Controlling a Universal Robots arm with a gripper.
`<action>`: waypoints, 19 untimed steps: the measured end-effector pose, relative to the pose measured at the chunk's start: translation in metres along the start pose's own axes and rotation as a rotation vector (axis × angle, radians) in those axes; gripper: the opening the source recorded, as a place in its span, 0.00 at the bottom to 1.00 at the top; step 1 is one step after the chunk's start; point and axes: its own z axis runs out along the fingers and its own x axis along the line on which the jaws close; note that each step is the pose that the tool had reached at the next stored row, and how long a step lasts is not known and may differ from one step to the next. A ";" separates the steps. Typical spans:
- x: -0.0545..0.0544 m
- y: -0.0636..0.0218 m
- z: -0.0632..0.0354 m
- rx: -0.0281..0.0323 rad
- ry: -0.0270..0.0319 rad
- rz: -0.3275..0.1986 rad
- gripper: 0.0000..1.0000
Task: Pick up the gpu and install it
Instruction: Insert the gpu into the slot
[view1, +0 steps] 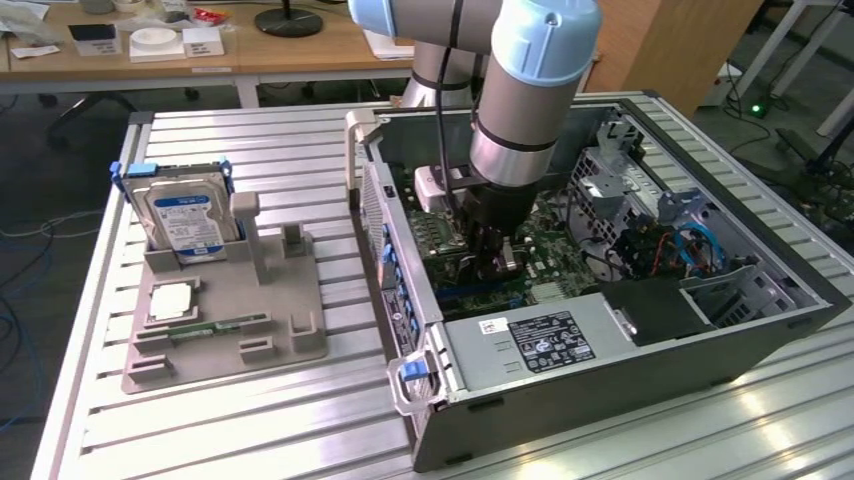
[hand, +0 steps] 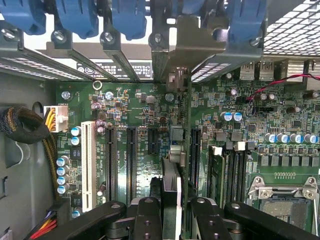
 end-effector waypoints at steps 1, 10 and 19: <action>0.000 0.0000 0.0000 0.0000 0.0000 0.000 0.27; 0.000 -0.0032 0.0001 -0.0003 0.0001 0.000 0.27; 0.000 -0.0036 0.0020 -0.0001 0.0003 0.000 0.27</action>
